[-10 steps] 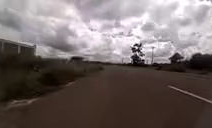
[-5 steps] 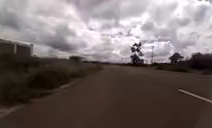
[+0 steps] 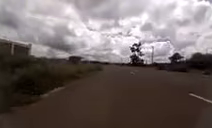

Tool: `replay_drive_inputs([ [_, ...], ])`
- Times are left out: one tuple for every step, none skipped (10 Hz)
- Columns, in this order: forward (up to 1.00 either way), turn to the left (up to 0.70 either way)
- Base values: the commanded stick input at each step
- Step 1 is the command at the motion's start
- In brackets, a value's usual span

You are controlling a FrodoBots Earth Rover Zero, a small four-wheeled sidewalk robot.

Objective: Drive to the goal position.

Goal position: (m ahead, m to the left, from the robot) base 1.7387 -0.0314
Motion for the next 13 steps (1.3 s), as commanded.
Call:
replay_drive_inputs([
  [1.0, -0.22],
  [1.0, -0.29],
  [1.0, -0.34],
  [1.0, -0.39],
  [1.0, -0.25],
  [1.0, -0.1],
  [1.0, -0.05],
  [1.0, -0.04],
  [1.0, -0.02],
  [1.0, -0.01],
  [1.0, -0.03],
  [1.0, -0.12],
  [1.0, -0.21],
])
